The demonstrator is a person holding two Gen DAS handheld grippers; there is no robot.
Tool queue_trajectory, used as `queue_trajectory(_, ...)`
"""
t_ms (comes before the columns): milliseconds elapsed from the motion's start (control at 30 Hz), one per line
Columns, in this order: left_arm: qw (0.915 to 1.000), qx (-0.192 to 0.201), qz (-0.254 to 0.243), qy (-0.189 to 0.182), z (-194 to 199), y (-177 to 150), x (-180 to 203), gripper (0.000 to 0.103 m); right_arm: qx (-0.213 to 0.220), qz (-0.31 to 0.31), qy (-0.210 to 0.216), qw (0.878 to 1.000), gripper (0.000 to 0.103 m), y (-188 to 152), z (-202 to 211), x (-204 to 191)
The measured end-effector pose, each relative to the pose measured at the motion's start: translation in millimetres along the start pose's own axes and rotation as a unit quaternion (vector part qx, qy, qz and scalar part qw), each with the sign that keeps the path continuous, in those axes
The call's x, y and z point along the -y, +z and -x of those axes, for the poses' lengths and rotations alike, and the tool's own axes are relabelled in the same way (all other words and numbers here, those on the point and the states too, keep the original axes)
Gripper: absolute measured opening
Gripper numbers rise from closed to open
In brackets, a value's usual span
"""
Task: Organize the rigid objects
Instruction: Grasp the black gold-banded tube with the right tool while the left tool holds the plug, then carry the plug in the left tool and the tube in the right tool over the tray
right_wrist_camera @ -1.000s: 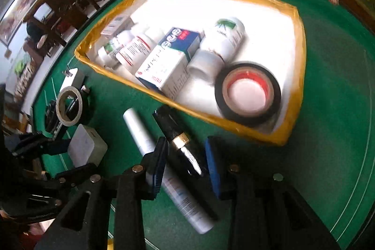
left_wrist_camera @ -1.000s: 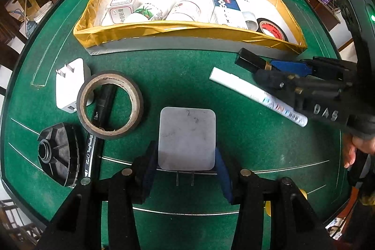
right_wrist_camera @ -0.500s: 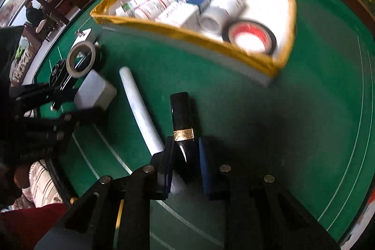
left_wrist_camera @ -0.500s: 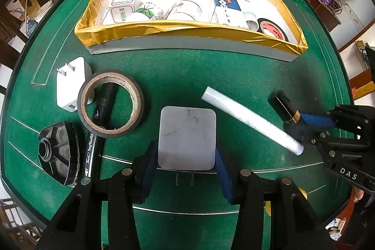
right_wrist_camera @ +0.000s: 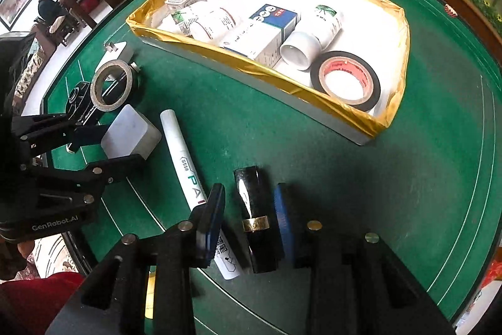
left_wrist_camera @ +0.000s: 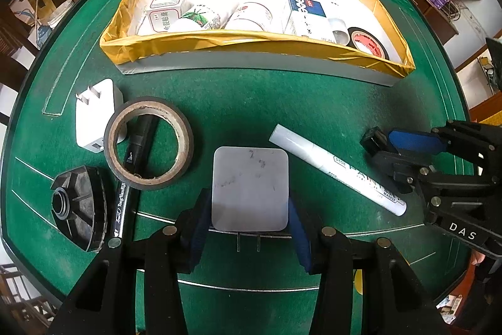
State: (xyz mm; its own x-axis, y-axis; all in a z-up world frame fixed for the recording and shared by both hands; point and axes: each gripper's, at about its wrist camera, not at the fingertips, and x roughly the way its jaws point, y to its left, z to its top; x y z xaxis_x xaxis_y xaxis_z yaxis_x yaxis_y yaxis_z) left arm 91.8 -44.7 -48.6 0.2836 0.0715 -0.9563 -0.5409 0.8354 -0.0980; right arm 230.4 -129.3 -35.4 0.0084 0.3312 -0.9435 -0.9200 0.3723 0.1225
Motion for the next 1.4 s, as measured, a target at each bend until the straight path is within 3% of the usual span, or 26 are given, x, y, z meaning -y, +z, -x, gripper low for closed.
queue_trajectory(167, 1.0, 0.002, 0.003, 0.004, -1.7, 6.6, 0.8, 0.05, -0.005, -0.001, -0.006, 1.0, 0.03, -5.8, -3.9, 4.7)
queue_trajectory(233, 1.0, 0.003, 0.006, 0.006, -2.6, 9.5, 1.1, 0.049, 0.001, 0.009, -0.019, 1.0, 0.018, -8.9, -3.4, 3.2)
queue_trajectory(767, 0.9992, 0.036, -0.003, 0.018, 23.4, 0.8, 31.3, 0.049, 0.037, -0.011, 0.001, 0.999, 0.017, -26.9, 34.4, 16.3)
queue_trajectory(1067, 0.9986, 0.041, -0.026, 0.018, 35.6, 21.7, 19.1, 0.049, 0.074, -0.05, 0.027, 0.996, 0.017, -8.0, 57.0, 16.6)
queue_trajectory(1400, 0.9979, 0.049, -0.042, 0.006, 41.3, 52.2, 2.0, 0.049, 0.095, -0.074, 0.017, 0.993, 0.017, 20.8, 69.9, 17.5)
